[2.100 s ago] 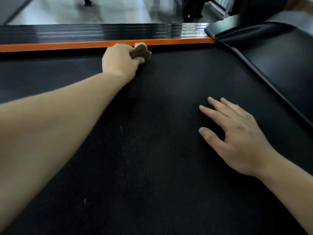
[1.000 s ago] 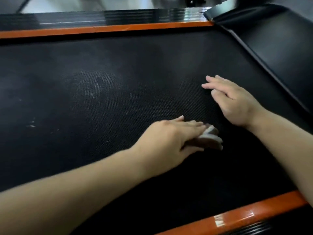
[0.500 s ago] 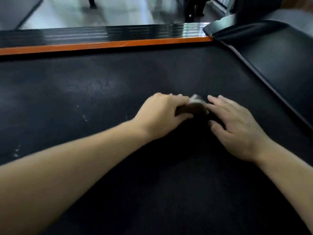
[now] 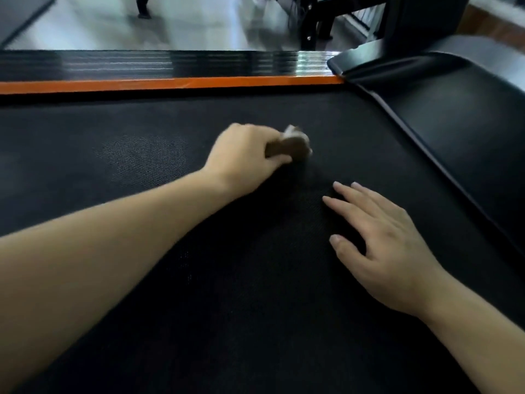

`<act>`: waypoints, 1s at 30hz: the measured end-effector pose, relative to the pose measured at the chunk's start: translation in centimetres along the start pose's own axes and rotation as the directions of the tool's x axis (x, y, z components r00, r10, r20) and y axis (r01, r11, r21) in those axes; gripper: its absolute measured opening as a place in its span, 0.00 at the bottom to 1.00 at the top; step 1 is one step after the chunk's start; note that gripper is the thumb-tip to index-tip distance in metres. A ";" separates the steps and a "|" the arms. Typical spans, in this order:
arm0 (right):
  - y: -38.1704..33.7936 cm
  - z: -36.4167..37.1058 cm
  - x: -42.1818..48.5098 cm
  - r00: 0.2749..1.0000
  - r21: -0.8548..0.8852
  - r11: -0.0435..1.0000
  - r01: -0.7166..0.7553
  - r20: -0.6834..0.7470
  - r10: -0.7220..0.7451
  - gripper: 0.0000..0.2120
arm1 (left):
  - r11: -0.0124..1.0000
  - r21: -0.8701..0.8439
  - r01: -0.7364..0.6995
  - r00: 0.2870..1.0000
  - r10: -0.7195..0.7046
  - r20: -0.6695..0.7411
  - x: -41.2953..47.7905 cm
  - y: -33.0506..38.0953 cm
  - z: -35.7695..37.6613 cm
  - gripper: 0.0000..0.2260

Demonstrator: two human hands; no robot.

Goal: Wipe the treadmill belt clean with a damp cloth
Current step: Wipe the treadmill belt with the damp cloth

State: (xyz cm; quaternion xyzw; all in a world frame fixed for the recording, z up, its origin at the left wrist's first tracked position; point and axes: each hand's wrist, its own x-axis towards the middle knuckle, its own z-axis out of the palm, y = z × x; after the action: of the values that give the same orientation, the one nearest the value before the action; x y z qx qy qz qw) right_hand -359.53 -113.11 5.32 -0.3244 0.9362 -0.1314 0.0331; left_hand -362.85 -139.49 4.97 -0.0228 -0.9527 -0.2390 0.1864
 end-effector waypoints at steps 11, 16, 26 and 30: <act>0.1 -0.1 0.0 0.995 0.131 0.991 -0.011 -0.094 0.023 0.35 | 0.951 -0.009 0.308 0.951 -0.308 -0.038 6.4 -3.2 -0.1 0.10; 0.8 -0.3 -0.5 0.988 0.465 0.885 -0.018 -0.129 0.088 0.40 | 0.969 -0.238 -0.062 0.986 0.096 0.138 -2.9 3.7 0.3 0.11; -1.3 -1.8 -0.7 0.971 0.277 0.939 0.205 -0.181 -0.159 0.26 | 0.959 -0.225 0.174 0.971 -0.129 0.202 -9.6 3.0 -4.5 0.27; -3.7 -2.0 2.0 0.964 -0.037 0.969 0.243 -0.105 -0.245 0.17 | 0.971 0.109 0.215 0.941 -0.235 0.245 -12.2 0.5 -4.9 0.27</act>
State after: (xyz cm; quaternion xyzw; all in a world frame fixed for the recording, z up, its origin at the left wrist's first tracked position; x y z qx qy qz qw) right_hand -359.19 -116.64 8.27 -0.4300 0.8910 -0.1407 -0.0382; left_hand -349.80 -140.71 4.74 0.0630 -0.9739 -0.2152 0.0340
